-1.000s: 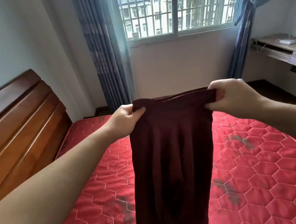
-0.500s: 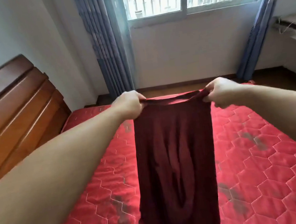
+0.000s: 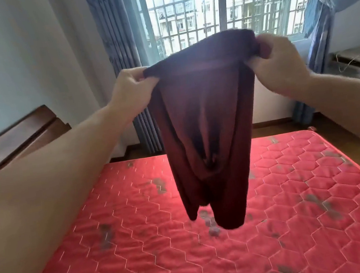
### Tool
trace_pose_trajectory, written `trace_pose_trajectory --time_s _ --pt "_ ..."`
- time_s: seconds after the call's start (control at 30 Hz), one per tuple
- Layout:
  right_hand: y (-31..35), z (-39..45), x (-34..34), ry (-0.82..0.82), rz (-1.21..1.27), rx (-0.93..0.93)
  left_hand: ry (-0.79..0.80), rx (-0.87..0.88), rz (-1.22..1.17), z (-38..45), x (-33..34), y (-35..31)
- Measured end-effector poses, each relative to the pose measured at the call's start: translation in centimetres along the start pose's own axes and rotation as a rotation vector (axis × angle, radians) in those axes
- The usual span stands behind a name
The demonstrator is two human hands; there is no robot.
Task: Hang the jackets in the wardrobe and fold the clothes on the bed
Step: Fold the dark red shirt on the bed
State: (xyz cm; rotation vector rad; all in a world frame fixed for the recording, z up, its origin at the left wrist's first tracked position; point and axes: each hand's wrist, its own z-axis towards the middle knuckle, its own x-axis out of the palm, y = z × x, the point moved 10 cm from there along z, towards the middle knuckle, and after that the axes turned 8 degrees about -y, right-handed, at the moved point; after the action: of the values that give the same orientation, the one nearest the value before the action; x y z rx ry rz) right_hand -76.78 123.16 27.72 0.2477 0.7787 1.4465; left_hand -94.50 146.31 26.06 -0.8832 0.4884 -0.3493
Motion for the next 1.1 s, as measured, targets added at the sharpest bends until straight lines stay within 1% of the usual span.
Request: trace_pose_trajectory --time_s 0.07,0.13,0.17,0.23,0.3,0.4,0.47,0.6,0.7,0.8,0.87,0.97,1.03,1.1 --pt "0.1 -3.3 -0.4 0.04 0.001 -0.041 0.068 0.053 0.004 -2.8 0.4 0.5" --pt "-0.5 -7.9 -0.6 0.091 -0.03 -0.08 0.139 0.043 0.031 -6.7 1.1 2.7" --pt "-1.3 -10.8 -0.4 0.135 -0.044 -0.09 0.18 0.023 0.059 -9.2 1.5 4.2" --pt "-3.6 -17.7 0.7 0.288 -0.088 -0.105 0.276 -0.005 0.151 -15.1 2.8 8.0" --pt "-7.3 -25.6 2.0 0.458 -0.123 -0.038 0.384 -0.099 0.258 -22.6 4.3 13.2" --pt "-12.9 -37.5 3.5 0.647 -0.161 0.142 0.585 -0.307 0.373 -34.6 7.0 21.7" --pt "-15.3 -45.2 4.6 0.789 -0.21 0.192 0.712 -0.392 0.418 -42.1 8.5 26.5" --pt "-19.2 -60.2 6.2 1.068 -0.343 0.244 0.911 -0.458 0.511 -55.3 10.2 33.9" --pt "-21.5 -70.4 6.3 1.211 -0.45 0.255 1.02 -0.497 0.551 -64.2 10.5 38.3" --pt "-23.1 -79.6 5.7 1.346 -0.538 0.28 1.102 -0.506 0.572 -71.8 10.2 41.2" --pt "-23.4 -84.5 5.3 1.362 -0.545 0.315 1.153 -0.474 0.61 -76.0 9.8 42.4" --pt "-23.1 -90.4 4.8 1.407 -0.574 0.317 1.179 -0.458 0.667 -81.0 8.8 43.7" --pt "-23.2 -93.1 4.3 1.419 -0.591 0.349 1.188 -0.45 0.693 -83.4 8.4 44.2" --pt "-23.3 -94.7 3.9 1.417 -0.603 0.358 1.198 -0.4 0.718 -85.2 8.2 44.4"
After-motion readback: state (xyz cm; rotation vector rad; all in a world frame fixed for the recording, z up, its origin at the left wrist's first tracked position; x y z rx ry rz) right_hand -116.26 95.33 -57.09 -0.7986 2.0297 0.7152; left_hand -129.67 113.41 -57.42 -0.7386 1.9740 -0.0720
